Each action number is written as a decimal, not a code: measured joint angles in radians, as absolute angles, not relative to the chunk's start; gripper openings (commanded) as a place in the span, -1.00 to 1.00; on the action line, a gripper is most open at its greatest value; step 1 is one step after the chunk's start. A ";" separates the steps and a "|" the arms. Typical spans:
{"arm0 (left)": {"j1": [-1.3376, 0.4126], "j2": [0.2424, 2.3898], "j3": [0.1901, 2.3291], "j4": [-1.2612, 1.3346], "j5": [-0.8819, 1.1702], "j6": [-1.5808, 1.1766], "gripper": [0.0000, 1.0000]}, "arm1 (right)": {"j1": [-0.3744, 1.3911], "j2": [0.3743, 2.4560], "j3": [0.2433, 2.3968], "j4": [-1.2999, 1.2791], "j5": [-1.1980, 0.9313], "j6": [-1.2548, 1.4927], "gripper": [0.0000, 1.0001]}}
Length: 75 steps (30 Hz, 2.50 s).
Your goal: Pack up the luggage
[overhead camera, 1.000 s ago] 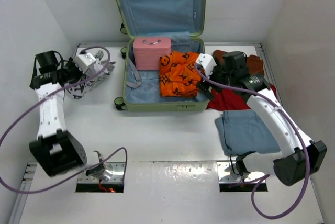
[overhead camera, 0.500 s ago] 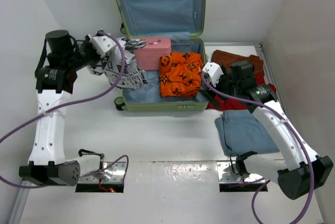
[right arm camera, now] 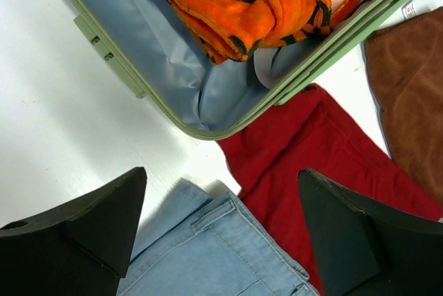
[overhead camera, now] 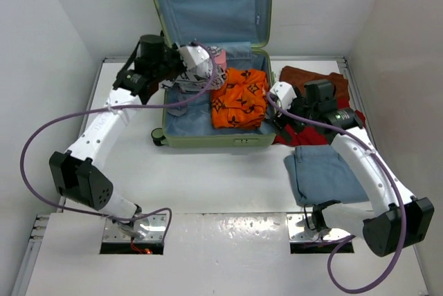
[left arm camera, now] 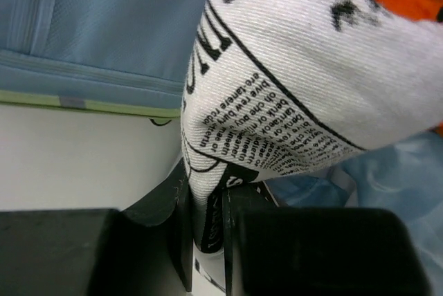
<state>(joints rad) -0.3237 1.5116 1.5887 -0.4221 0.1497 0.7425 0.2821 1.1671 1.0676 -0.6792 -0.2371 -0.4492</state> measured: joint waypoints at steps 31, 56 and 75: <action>-0.381 1.848 1.409 -0.727 0.459 1.011 -0.41 | 0.228 1.178 1.059 -0.713 -0.271 -0.473 0.78; -0.280 1.414 1.275 -0.488 0.460 0.692 0.93 | 0.218 1.146 1.077 -0.756 -0.273 -0.475 0.80; -0.502 1.587 1.235 -0.268 0.277 0.109 0.16 | 0.218 1.162 1.078 -0.764 -0.273 -0.463 0.80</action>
<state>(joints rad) -0.5018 1.5871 1.2346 -0.2676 0.2771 0.1093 0.2176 1.1618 1.0779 -0.7635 -0.2729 -0.4629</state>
